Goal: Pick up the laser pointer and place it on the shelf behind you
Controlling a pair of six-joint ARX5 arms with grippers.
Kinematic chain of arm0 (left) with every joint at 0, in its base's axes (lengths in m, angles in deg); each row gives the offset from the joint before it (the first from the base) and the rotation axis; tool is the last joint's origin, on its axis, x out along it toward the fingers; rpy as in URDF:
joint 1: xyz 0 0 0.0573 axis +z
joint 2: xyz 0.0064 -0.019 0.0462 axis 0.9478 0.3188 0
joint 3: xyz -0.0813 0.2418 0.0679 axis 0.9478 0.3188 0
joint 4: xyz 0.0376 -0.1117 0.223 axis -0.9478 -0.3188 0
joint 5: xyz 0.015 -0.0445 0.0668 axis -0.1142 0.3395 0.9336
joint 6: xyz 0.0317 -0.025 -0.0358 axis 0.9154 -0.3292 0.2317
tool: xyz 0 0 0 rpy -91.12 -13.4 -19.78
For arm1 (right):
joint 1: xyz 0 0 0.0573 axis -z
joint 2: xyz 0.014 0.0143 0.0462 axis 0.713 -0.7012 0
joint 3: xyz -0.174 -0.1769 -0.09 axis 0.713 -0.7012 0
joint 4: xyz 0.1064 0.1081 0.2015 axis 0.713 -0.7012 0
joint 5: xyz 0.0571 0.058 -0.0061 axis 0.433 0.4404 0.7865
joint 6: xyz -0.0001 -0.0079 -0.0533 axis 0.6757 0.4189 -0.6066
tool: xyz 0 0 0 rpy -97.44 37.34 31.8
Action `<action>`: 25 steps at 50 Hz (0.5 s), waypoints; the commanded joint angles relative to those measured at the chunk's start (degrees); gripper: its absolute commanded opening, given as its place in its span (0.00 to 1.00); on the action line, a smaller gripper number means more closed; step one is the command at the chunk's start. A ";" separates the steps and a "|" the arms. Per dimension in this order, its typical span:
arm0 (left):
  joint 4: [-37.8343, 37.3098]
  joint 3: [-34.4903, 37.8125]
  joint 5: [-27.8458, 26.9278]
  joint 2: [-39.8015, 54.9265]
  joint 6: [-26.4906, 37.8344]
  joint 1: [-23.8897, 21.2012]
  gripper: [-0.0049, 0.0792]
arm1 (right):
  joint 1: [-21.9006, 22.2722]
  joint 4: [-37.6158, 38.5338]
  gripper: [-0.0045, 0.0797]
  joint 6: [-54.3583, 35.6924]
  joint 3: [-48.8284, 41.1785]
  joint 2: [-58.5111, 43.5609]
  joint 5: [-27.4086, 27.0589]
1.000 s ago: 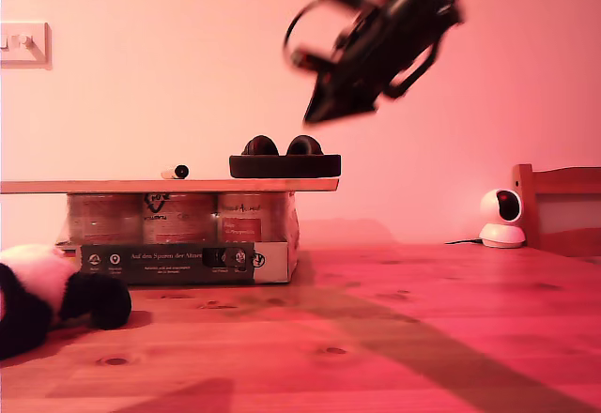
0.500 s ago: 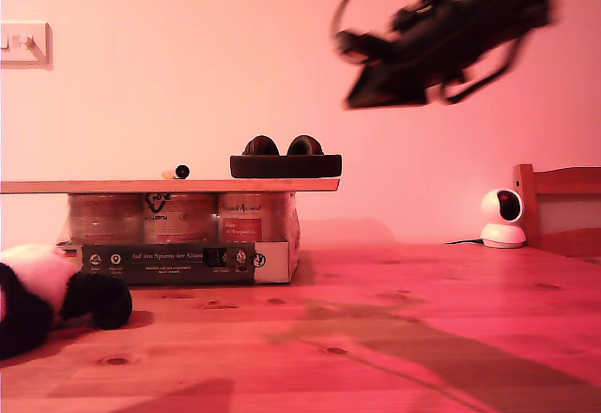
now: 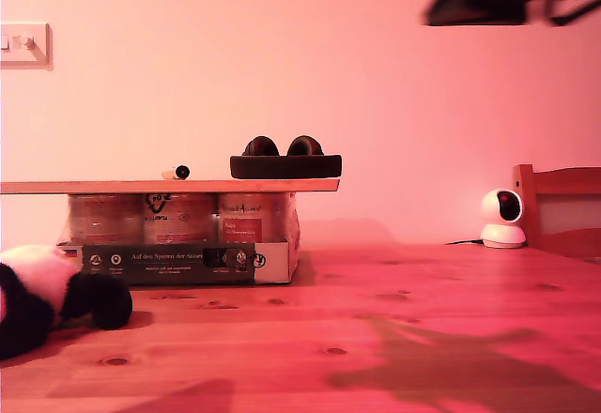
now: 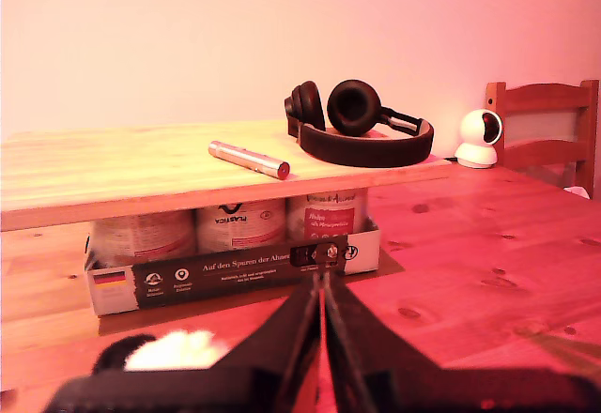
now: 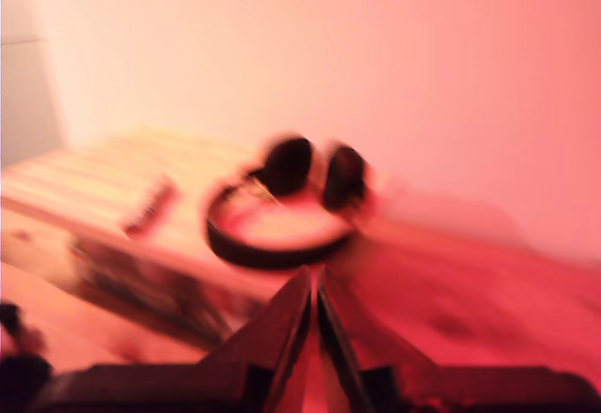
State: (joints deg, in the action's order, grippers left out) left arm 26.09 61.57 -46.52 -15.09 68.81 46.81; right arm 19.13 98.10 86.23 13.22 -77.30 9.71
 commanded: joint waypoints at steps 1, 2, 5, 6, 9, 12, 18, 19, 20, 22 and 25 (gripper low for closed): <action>0.46 0.83 0.24 -0.52 -0.24 0.22 0.04 | -0.09 -0.61 0.04 -0.26 -1.38 2.08 -1.79; 0.46 0.83 0.24 -0.52 -0.24 0.22 0.04 | -0.09 -1.01 0.04 -0.35 -1.70 3.06 -2.69; 0.46 0.83 0.24 -0.52 -0.24 0.22 0.04 | -0.02 -2.34 0.04 -0.46 -2.62 5.68 -5.03; 0.46 0.83 0.24 -0.52 -0.24 0.22 0.04 | 0.02 -2.97 0.04 -0.63 -2.91 6.49 -5.70; 0.46 0.83 0.26 -0.52 -0.24 0.22 0.04 | 0.55 -4.59 0.04 -1.11 -3.56 8.98 -7.15; 0.44 0.83 0.26 -0.52 -0.22 0.22 0.04 | 1.20 -6.14 0.04 -1.81 -4.13 11.08 -7.37; 0.44 0.83 0.28 -0.52 -0.20 0.22 0.04 | 3.15 -9.79 0.04 -3.08 -5.33 15.89 -6.80; 0.44 0.83 0.28 -0.52 -0.20 0.22 0.04 | 3.52 -10.60 0.04 -3.17 -5.60 16.85 -6.78; 0.44 0.83 0.28 -0.52 -0.20 0.22 0.04 | 3.76 -11.15 0.04 -3.26 -5.79 17.73 -6.69; 0.44 0.83 0.28 -0.52 -0.20 0.22 0.04 | 4.55 -12.22 0.04 -3.30 -6.36 19.37 -5.95; 0.44 0.83 0.28 -0.52 -0.20 0.22 0.04 | 5.86 -13.64 0.04 -4.04 -7.19 21.64 -4.44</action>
State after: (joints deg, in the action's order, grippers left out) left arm 26.09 61.57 -46.50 -15.09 68.81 46.81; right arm 24.09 85.08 82.84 8.00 -56.82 4.31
